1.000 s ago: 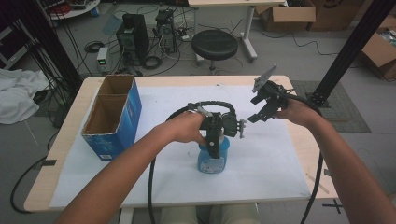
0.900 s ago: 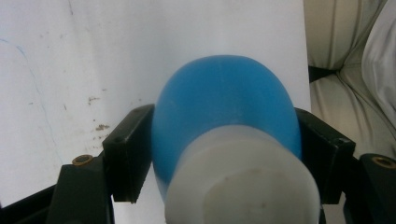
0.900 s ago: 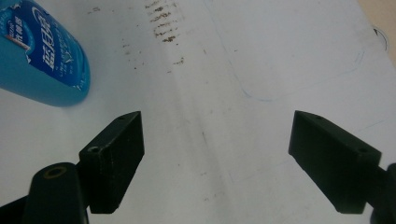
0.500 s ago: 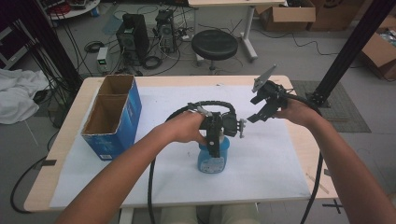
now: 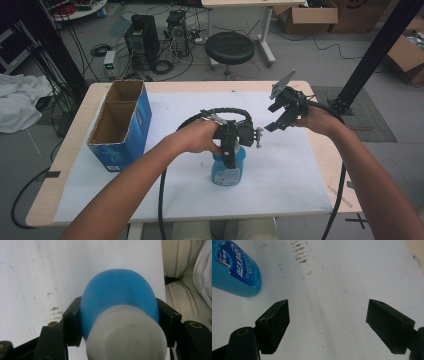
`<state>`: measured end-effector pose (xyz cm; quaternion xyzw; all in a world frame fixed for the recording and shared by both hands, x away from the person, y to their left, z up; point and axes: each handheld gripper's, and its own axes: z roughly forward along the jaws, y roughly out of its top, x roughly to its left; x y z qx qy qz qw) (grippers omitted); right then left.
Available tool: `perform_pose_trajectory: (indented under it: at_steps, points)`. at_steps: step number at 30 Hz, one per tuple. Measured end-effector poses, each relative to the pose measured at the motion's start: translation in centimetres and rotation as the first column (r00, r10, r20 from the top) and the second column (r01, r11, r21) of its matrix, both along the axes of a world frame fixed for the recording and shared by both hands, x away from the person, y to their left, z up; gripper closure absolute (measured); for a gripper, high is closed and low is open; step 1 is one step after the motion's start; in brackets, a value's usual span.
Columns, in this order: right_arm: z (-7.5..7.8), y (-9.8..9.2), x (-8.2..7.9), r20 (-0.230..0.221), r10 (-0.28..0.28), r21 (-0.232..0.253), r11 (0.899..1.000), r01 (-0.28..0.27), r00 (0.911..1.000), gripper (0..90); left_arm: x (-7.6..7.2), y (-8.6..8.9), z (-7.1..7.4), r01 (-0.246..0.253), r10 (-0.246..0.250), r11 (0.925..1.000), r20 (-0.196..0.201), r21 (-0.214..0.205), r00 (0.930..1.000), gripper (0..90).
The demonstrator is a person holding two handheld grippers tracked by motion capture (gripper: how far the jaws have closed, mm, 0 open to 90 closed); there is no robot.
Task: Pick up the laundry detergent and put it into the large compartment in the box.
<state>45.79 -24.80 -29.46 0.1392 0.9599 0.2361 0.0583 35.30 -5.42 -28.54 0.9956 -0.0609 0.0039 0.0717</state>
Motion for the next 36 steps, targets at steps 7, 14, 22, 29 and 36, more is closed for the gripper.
perform_pose_trajectory:
  at_steps: [7, 14, 22, 29, 36]
  points:
    - [-0.1, 0.0, -0.1, -0.005, 0.001, -0.004, 1.0, -0.001, 1.0, 18.9, 0.3, 1.0, 1.7, -0.072, 0.072, 0.996, -0.011, -0.053, 0.9974, 37.2]
    - [-0.2, -0.1, -0.2, -0.008, 0.005, -0.008, 1.0, -0.005, 1.0, 19.0, 1.0, 2.5, 4.7, -0.208, 0.207, 0.9766, -0.022, -0.057, 0.9782, 37.2]
    - [-0.4, 0.1, -0.2, -0.013, 0.015, -0.007, 1.0, -0.015, 0.9998, 19.0, 2.1, 4.7, 7.4, -0.375, 0.374, 0.927, -0.015, -0.021, 0.9272, 37.2]
    - [-0.3, 0.1, 0.0, -0.01, 0.018, 0.0, 1.0, -0.018, 0.9998, 19.1, 3.0, 7.0, 9.0, -0.502, 0.502, 0.8647, -0.02, -0.01, 0.8647, 37.3]
    - [-0.2, 0.1, 0.0, -0.008, 0.023, 0.006, 1.0, -0.023, 0.9997, 19.1, 3.8, 9.3, 11.0, -0.615, 0.614, 0.7887, -0.021, -0.009, 0.7887, 37.3]
